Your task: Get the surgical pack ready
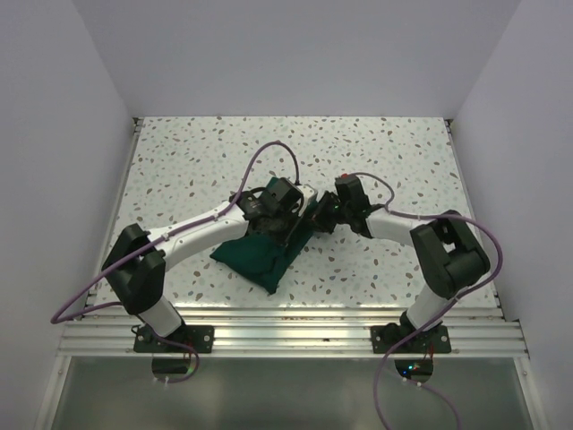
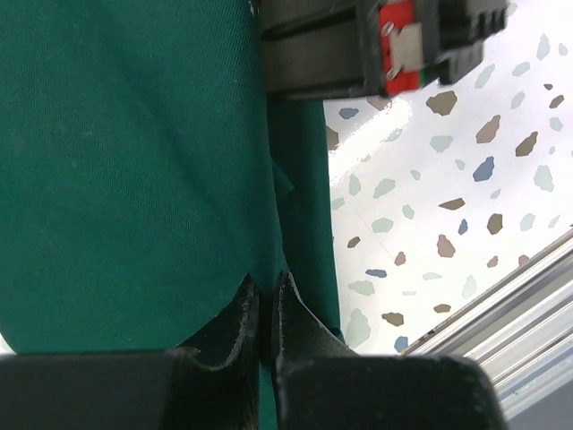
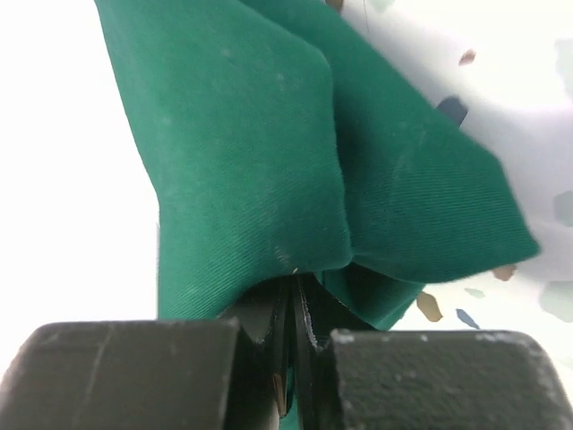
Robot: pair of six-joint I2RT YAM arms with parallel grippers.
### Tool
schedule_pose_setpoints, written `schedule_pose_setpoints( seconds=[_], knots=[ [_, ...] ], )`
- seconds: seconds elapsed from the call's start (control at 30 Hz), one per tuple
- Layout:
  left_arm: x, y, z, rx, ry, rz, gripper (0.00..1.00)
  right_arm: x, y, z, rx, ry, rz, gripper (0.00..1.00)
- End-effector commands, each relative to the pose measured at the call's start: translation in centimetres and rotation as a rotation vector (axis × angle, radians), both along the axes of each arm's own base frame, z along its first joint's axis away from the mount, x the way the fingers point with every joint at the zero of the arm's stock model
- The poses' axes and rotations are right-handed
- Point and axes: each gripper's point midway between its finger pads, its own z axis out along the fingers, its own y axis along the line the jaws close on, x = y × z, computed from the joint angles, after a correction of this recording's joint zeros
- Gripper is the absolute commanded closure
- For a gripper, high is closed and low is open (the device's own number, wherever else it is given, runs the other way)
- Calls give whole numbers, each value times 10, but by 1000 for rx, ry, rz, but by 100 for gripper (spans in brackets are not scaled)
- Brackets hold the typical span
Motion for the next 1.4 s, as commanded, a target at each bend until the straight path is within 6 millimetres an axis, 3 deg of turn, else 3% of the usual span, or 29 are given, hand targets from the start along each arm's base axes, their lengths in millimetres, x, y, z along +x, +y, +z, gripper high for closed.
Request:
schedule_pose_setpoints(
  seconds=[0.0,0.17,0.3,0.37,0.4,0.5,0.53,0.6,0.63,0.7,0.73,0.9,0.97,1.07,1.2,1.37],
  knots=[
    [-4,-16,22,-92,-14,-58,100,-2,16,-3,66,3,3,97],
    [-8,-17,17,-92,3,-71,100,4,33,-16,107,16,-20,98],
    [-12,-15,8,-89,21,-78,100,2,10,-20,58,47,-56,96],
    [-14,-14,4,-89,29,-76,100,-3,-14,-12,-18,50,-46,95],
    [-15,-14,3,-90,32,-76,100,0,-30,1,-47,2,-46,92],
    [-18,-15,4,-105,41,-74,75,-11,-64,7,-129,26,-36,84],
    [-18,-16,8,-117,39,-72,66,-18,-72,18,-141,28,-27,83],
    [-18,-19,19,-147,27,-75,61,-19,-83,27,-181,-11,6,81],
    [-18,-22,24,-166,19,-79,52,-17,-79,38,-162,-34,37,79],
    [-18,-29,32,-213,7,-100,46,-12,-72,46,-145,-75,98,78],
    [-20,-30,29,-214,18,-106,45,-4,-64,59,-110,-106,125,78],
    [-17,-32,24,-206,30,-87,47,27,-44,71,-37,-144,161,82],
    [-17,-31,22,-201,34,-82,48,36,-29,85,26,-159,219,82],
    [-21,-32,13,-197,61,-87,51,46,-12,78,77,-120,268,83],
    [-29,-32,-1,-203,98,-96,53,35,-10,66,85,-95,323,84],
    [-46,-26,-22,-216,166,-96,56,-3,-22,11,69,51,379,86]
  ],
)
